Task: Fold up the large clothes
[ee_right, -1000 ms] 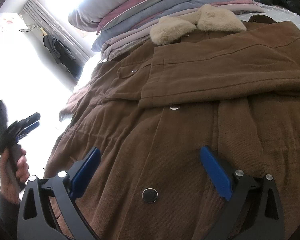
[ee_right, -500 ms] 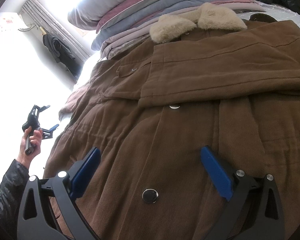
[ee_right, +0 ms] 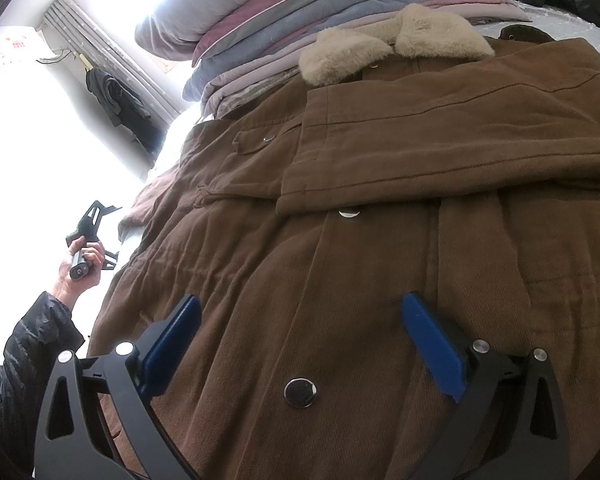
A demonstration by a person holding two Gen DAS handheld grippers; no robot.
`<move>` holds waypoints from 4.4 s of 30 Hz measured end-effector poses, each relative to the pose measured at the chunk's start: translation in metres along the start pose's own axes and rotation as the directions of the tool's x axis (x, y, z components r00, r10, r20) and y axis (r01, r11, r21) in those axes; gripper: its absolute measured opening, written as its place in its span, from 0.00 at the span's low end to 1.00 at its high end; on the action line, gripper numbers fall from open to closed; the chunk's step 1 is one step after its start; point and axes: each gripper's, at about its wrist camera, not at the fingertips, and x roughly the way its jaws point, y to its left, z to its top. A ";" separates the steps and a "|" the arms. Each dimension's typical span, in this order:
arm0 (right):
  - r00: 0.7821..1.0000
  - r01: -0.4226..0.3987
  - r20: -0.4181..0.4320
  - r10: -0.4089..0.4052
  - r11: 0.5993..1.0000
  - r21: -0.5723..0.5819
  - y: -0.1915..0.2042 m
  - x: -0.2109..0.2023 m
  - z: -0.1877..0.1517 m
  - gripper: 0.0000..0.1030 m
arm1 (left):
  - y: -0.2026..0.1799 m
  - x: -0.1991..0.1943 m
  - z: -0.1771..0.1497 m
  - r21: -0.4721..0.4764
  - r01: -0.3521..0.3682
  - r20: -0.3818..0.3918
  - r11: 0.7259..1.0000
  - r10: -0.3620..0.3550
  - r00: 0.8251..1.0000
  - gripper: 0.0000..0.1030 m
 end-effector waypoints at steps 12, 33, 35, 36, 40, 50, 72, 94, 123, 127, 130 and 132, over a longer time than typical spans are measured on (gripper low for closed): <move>1.000 0.000 -0.001 0.000 1.000 0.000 0.000 -0.001 0.000 0.95 | -0.045 -0.027 -0.009 0.209 -0.043 0.134 0.977 0.015 0.991 0.05; 0.979 -0.175 0.147 0.138 0.944 0.280 -0.049 -0.051 0.022 0.94 | -0.333 -0.032 -0.311 0.680 0.421 -0.305 0.600 -0.290 0.907 0.04; 0.964 -0.203 0.230 0.133 0.926 0.318 -0.064 -0.074 0.025 0.94 | -0.338 -0.006 -0.364 0.694 0.464 -0.391 0.550 -0.254 0.885 0.04; 0.955 -0.214 0.269 0.123 0.916 0.339 -0.072 -0.085 0.026 0.94 | -0.338 0.011 -0.394 0.704 0.482 -0.432 0.522 -0.225 0.874 0.04; 0.920 -0.256 0.383 0.076 0.858 0.445 -0.110 -0.119 0.021 0.94 | -0.318 0.085 -0.496 0.747 0.494 -0.533 0.444 -0.043 0.845 0.04; 0.892 -0.351 0.438 0.109 0.777 0.523 -0.136 -0.138 0.014 0.94 | -0.270 0.186 -0.569 0.855 0.335 -0.466 0.396 0.303 0.831 0.10; 0.897 -0.317 0.431 0.095 0.818 0.480 -0.125 -0.147 0.025 0.94 | -0.267 0.082 -0.545 0.764 0.483 -0.601 0.429 0.199 0.774 0.74; 0.983 -0.152 -0.009 0.185 0.832 0.533 -0.227 -0.277 -0.174 0.94 | 0.030 -0.148 -0.330 0.506 0.196 -0.522 0.840 0.118 0.845 0.89; 0.912 -0.358 -0.068 0.405 0.865 0.353 -0.130 -0.245 -0.177 0.20 | 0.009 -0.163 -0.379 0.669 0.230 -0.539 0.707 0.248 0.805 0.15; 0.898 -0.377 -0.076 0.433 0.847 0.375 -0.138 -0.241 -0.182 0.26 | 0.018 -0.155 -0.372 0.638 0.237 -0.569 0.732 0.241 0.786 0.16; 0.892 -0.380 -0.086 0.444 0.838 0.391 -0.145 -0.240 -0.191 0.48 | 0.034 -0.150 -0.362 0.567 0.225 -0.604 0.792 0.214 0.768 0.31; 0.892 -0.363 -0.108 0.440 0.836 0.411 -0.151 -0.236 -0.195 0.65 | 0.038 -0.147 -0.359 0.504 0.255 -0.643 0.825 0.161 0.749 0.58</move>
